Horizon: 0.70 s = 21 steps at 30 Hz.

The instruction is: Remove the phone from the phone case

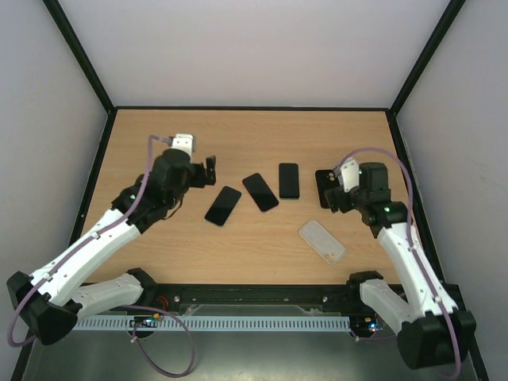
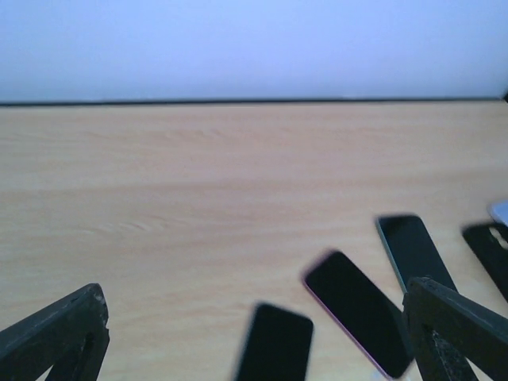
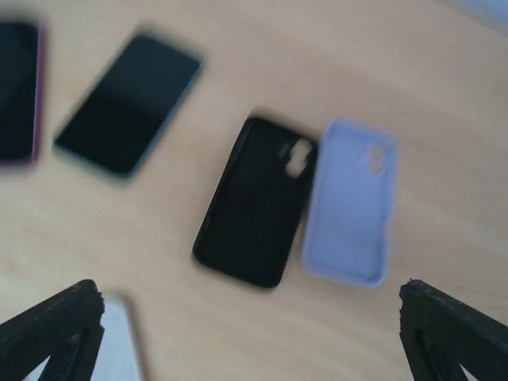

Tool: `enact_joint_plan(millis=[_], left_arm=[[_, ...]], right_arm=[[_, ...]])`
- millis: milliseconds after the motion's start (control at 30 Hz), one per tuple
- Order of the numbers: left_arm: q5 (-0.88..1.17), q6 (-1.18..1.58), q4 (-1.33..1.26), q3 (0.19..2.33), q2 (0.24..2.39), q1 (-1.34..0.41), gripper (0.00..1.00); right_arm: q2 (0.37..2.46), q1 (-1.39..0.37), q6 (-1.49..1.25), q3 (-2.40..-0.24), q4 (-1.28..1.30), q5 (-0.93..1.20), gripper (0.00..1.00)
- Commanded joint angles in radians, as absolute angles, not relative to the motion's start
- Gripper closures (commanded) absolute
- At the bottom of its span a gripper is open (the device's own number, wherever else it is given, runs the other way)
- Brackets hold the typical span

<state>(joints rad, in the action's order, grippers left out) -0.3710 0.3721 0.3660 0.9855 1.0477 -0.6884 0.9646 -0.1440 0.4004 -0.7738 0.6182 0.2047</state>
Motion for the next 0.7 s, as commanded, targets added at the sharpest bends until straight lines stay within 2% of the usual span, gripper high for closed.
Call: enact_joint_plan(millis=[0, 167, 300, 667], left_arm=[[-0.438, 0.266, 0.481, 1.066, 1.034, -0.615, 0.00], [-0.516, 0.241, 0.440, 1.080, 0.987, -0.585, 0.00], [-0.536, 0.224, 0.318, 0.979, 0.915, -0.575, 0.00], [-0.461, 0.245, 0.227, 0.829, 0.856, -0.488, 0.00]], right_arm=[[0.828, -0.140, 0.116, -0.760, 0.322, 0.116, 0.02], [0.804, -0.141, -0.124, -0.779, 0.221, 0.065, 0.02], [0.800, -0.140, -0.318, -0.758, 0.179, -0.047, 0.03], [0.617, -0.140, -0.330, -0.645, 0.072, -0.088, 0.02]])
